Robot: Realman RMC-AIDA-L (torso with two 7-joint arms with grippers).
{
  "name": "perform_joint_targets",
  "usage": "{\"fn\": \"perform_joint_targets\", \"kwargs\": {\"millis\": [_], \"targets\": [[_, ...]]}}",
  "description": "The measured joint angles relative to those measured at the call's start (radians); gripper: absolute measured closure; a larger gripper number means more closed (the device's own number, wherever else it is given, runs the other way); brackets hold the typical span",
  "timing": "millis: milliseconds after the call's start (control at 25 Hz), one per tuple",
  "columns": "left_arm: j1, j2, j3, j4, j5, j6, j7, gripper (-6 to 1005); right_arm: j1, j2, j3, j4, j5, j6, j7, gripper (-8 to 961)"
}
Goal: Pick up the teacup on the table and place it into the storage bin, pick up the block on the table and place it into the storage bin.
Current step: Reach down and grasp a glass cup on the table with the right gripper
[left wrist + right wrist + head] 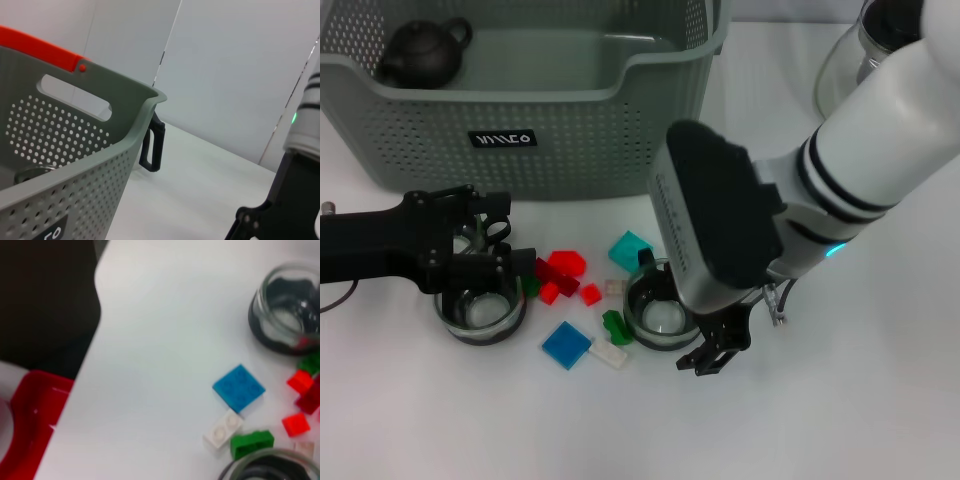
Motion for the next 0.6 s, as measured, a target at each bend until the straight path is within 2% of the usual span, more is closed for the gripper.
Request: {"fn": "perform_joint_targets", "kwargs": {"millis": [320,600], "targets": [[-0.005,0.000,0.000,0.000,-0.006,-0.004,0.000,57,0.021,0.003,-0.099,0.064,-0.010,0.065,0.052,144],[-0.008,0.000,0.000,-0.012,-0.007,-0.018,0.004,57,0.026,0.005,-0.110,0.078,0.004,0.067,0.072,190]]}}
